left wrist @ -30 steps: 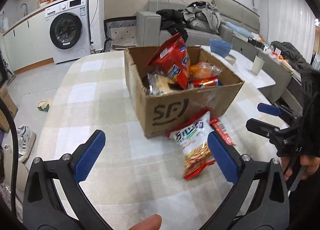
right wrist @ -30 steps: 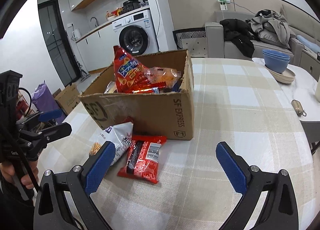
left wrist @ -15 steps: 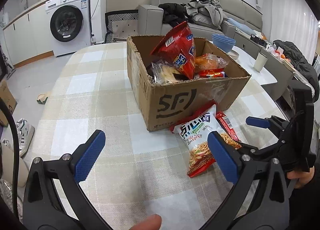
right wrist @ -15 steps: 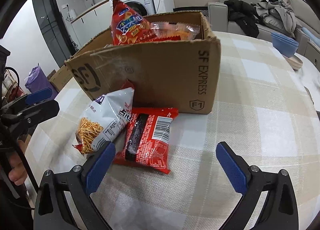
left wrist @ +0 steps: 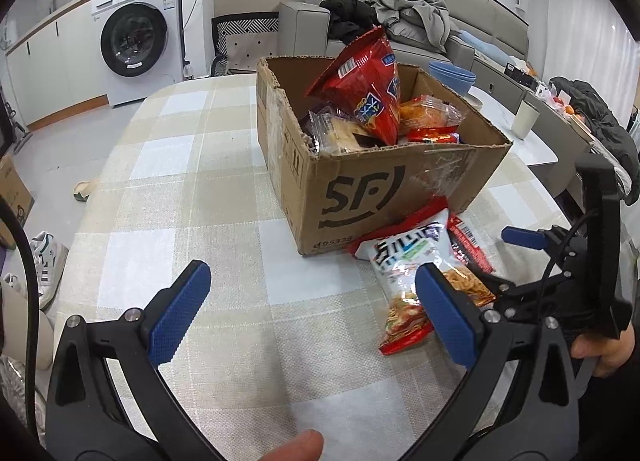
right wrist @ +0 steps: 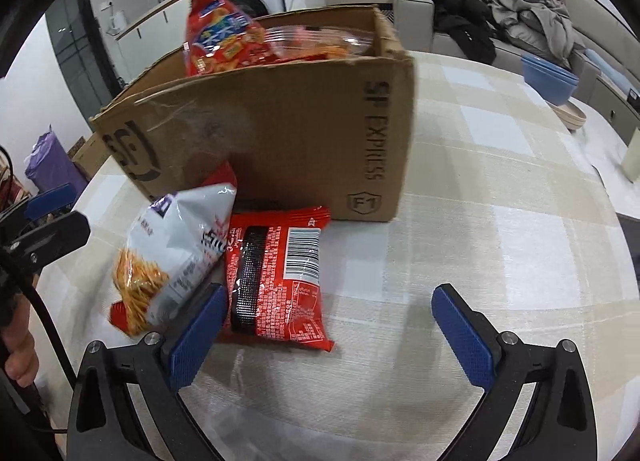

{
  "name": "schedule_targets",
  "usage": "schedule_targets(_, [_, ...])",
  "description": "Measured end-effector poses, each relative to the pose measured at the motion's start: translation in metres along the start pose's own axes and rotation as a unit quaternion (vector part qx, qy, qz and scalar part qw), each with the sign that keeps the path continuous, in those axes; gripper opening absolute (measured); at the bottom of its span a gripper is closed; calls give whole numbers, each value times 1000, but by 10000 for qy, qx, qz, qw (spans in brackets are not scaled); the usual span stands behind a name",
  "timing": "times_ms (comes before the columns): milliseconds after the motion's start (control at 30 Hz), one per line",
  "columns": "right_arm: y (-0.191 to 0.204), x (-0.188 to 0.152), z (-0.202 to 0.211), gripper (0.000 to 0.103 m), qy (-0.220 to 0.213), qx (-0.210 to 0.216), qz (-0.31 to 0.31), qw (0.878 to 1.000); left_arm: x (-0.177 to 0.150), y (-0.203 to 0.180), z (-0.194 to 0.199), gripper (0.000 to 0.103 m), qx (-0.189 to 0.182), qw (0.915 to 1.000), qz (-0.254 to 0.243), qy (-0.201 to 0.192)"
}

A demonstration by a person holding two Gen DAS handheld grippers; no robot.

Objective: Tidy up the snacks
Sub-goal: 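Lower both tools toward the noodle-snack bag and red pack beside the box, then grasp the red pack with the right tool while the left tool grasps the noodle-snack bag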

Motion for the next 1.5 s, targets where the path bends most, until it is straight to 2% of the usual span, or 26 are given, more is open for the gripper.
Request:
schedule_targets(100, [-12,3,2,102,-20,-130,-165,9998,-1,0,-3,102,10,10000,-7,22])
schedule_targets(267, [-15,4,3,102,3,68,-67,10000,-2,-2,-5,102,3,10000,-34,44])
schedule_targets(333, [-10,4,1,99,6,142,60,9999,-3,-3,-7,102,-1,10000,-40,69])
schedule_targets(533, [4,0,1,77,-82,216,403,9989,-7,-7,-10,102,-16,9999,-91,112])
schedule_targets(567, [6,0,2,70,-94,218,441,9987,-7,-7,-11,102,-11,9999,-95,118])
schedule_targets(600, [7,-1,3,56,-111,236,482,9985,-7,-7,-11,102,-10,9999,-97,120])
schedule_targets(633, [9,0,4,48,-133,222,502,9984,-7,-7,-11,102,-14,9999,-96,119])
schedule_targets(700, [13,-3,7,44,-182,273,471,9983,-8,-7,-11,102,-20,9999,-100,123])
schedule_targets(933, [10,-8,26,43,-298,327,375,9983,-9,-9,-11,102,-64,9998,-104,135])
schedule_targets(1100, [4,-4,51,43,-552,378,321,9972,-10,-14,-12,102,-145,9997,-107,171])
schedule_targets(1367, [0,-4,73,44,-769,468,223,9957,-14,-38,-17,102,-329,9987,-246,298])
schedule_targets(1500, [-10,2,83,44,-845,509,180,9950,-16,-49,-24,102,-473,9981,-162,369])
Point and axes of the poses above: each gripper's, at about its wrist camera, not at the fingertips, and z roughly against the way its jaws point, y to its left, x to its top, the point moved 5 cm from there along -z, roughly the way its jaws point, and after that the axes turned 4 degrees about x, right-handed, at the moved point
